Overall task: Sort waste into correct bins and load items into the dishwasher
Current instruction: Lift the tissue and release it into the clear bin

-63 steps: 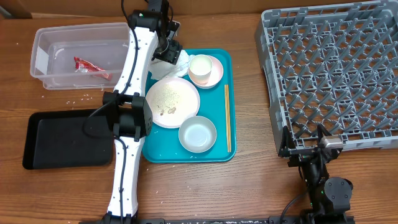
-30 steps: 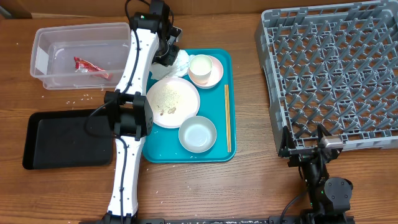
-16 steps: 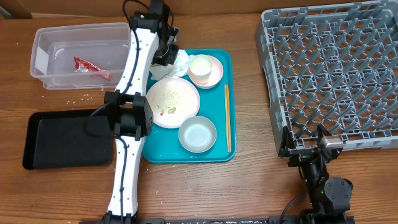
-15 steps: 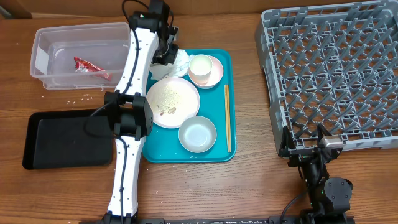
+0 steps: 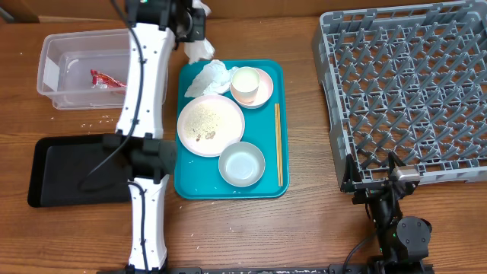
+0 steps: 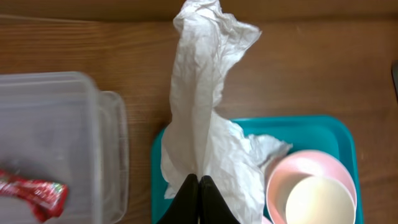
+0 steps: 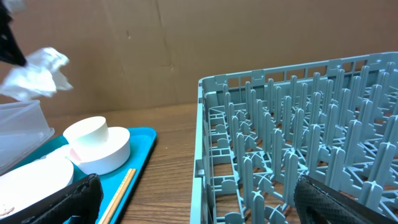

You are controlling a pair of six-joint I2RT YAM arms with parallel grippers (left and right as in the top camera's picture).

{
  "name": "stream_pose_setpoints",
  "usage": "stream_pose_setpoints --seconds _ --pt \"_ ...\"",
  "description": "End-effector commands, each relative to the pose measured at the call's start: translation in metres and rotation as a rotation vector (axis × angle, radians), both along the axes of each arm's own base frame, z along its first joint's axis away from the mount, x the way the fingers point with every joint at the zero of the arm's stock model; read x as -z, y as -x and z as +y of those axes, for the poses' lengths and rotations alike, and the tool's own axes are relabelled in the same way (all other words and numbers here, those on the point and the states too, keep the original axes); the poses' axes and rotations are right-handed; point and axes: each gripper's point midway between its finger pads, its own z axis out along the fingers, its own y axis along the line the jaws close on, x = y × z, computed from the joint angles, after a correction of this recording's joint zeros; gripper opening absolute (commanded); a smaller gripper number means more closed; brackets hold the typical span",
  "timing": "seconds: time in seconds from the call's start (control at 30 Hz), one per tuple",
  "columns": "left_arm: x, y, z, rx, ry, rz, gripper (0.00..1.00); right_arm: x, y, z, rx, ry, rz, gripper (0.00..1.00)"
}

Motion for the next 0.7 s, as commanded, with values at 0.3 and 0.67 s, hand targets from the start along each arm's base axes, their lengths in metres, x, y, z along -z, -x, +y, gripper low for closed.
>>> stream_pose_setpoints --seconds 0.3,0.67 --pt "-0.024 0.012 0.171 -0.804 0.255 -0.064 0.04 0.001 0.0 -0.001 0.003 0.002 -0.008 1.0" --pt "0.008 0.012 0.19 -0.872 0.372 0.027 1.0 0.001 0.0 -0.001 0.003 0.002 -0.008 1.0"
